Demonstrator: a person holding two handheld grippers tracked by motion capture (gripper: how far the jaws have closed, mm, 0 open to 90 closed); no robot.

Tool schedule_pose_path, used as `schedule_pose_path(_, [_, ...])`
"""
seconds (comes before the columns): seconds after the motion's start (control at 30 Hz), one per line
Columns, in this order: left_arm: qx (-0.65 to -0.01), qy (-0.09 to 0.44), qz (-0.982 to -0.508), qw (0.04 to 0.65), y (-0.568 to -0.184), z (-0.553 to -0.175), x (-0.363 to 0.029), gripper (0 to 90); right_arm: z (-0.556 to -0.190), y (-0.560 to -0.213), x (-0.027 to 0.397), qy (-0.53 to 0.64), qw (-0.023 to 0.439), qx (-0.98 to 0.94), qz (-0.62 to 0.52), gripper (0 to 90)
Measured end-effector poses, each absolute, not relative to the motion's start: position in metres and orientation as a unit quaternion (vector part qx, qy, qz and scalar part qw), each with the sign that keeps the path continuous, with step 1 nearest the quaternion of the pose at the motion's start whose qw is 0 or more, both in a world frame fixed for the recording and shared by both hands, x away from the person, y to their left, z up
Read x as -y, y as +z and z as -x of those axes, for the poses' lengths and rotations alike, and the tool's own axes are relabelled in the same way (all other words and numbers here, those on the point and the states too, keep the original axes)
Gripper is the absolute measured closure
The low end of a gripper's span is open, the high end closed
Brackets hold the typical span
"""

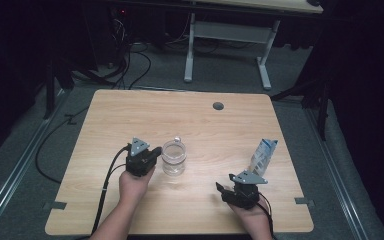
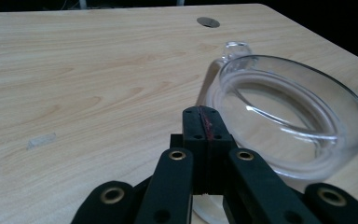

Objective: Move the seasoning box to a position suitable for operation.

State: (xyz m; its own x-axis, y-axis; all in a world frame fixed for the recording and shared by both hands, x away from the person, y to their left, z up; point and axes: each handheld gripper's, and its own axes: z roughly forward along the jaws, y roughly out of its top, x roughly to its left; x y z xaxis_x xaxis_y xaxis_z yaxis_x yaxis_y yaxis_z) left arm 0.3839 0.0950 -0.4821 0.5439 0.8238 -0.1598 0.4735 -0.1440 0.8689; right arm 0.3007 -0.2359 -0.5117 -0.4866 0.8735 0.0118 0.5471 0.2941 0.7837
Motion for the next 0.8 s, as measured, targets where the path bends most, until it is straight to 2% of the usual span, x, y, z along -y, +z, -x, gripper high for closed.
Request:
schedule_pose_path(0.23, [-0.435,0.181,-0.735,0.488,-0.482,-0.365,-0.092,90.0,-0.301,-0.512,0.236,0.379,0.218,-0.778,-0.451,39.1])
schedule_pose_path(0.5, [-0.443,0.189,-0.735,0.477,-0.482,-0.39,-0.092,90.0,-0.3,-0.512,0.234,0.379,0.216,-0.776,-0.455,39.0])
schedule_pose_path(0.8, [-0.436,0.187,-0.746,0.467,-0.487,-0.389,-0.088,90.0,-0.301,-0.514,0.235,0.381,0.22,-0.777,-0.45,40.0])
